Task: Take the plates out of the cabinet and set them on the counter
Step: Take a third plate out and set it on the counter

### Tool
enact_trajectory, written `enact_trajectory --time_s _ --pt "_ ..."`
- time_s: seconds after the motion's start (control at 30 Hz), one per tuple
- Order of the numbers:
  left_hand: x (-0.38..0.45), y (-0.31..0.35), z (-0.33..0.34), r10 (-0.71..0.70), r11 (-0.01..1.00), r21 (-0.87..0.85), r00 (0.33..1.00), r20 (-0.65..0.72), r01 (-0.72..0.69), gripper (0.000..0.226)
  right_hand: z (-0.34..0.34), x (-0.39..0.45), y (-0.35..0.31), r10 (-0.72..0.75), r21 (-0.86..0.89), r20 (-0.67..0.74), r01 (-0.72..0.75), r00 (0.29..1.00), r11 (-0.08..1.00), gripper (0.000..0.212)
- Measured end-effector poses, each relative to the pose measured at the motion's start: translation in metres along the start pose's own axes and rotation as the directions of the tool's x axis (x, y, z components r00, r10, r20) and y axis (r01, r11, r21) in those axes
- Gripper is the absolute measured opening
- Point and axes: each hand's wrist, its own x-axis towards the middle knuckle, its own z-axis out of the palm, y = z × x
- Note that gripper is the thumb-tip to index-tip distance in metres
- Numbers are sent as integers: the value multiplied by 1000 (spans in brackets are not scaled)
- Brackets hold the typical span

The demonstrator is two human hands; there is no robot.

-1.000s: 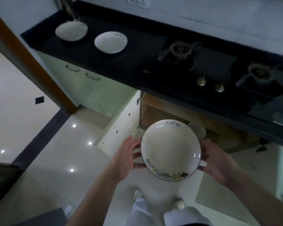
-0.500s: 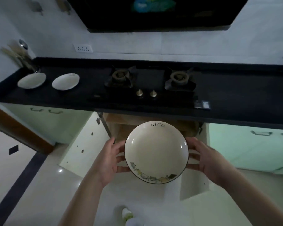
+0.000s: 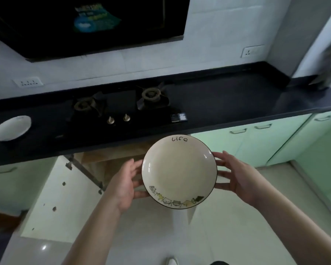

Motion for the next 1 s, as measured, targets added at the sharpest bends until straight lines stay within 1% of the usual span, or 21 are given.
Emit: enact_trajectory --time_s 0.13,0.23,0.33,0.43,0.53,0.63,0.77,0.9,1.0 --pt "12 13 6 -8 1000 8 995 103 7 36 -3 -9 3 -23 69 -77 28 997 997 30" --pt "27 15 16 -48 999 20 982 181 45 34 -10 -16 10 -28 100 -166 45 986 994 26" --pt "38 10 33 -91 995 64 971 223 78 30 -18 -20 17 -19 119 -266 53 964 991 24" --pt "43 6 50 -108 992 89 963 245 89 25 -28 -23 23 21 160 -330 34 944 987 22" --pt "53 10 68 -127 990 101 952 278 103 29 -44 -21 21 42 207 -381 41 923 977 24" --pt "63 14 94 -144 985 131 943 299 109 33 -64 -13 17 38 234 -401 62 915 970 27" --pt "75 18 135 -121 985 152 943 311 77 31 -99 3 8 31 275 -417 94 908 957 27" --pt "89 23 189 -132 983 167 933 334 80 38 -150 21 -7 42 276 -419 84 907 957 26" --pt "99 27 236 -126 979 196 930 345 59 34 -193 32 -22 39 293 -416 93 909 952 26"
